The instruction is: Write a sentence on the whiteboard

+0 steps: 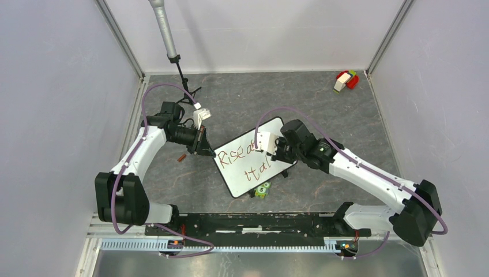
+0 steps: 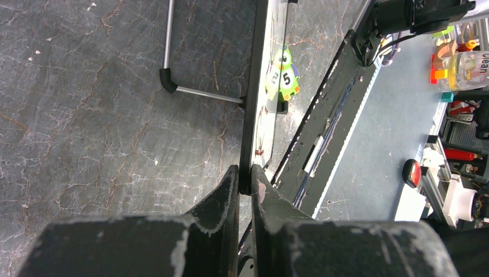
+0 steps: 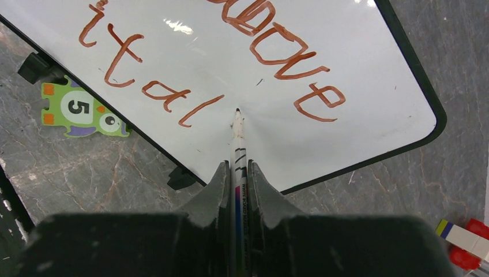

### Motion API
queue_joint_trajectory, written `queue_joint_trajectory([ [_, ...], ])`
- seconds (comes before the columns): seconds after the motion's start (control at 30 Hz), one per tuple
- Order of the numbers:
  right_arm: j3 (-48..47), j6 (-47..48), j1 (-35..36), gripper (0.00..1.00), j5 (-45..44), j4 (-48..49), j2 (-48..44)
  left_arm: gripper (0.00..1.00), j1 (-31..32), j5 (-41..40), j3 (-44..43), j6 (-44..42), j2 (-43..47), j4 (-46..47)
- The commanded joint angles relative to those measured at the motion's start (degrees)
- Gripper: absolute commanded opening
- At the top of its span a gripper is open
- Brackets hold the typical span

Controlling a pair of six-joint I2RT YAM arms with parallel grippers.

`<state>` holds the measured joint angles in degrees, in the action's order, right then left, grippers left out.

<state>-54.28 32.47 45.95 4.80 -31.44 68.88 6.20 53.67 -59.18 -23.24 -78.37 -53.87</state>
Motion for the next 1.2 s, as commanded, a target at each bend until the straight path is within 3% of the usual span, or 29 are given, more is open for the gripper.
queue_joint_trajectory([
  [0.0,-0.1,0.8,-0.3,0.0,-1.6,2.6,0.4,0.02,0.6,-1.0,-0.2,-0.7,0.1,0.3],
  [0.53,8.0,0.0,-0.2,0.0,0.3,2.1,-1.9,0.02,0.6,-1.1,-0.4,-0.8,-0.2,0.2],
  [1.17,1.8,0.5,-0.3,0.0,-0.1,-3.5,-3.7,0.02,0.7,-1.0,-0.4,-1.0,0.3,0.2],
])
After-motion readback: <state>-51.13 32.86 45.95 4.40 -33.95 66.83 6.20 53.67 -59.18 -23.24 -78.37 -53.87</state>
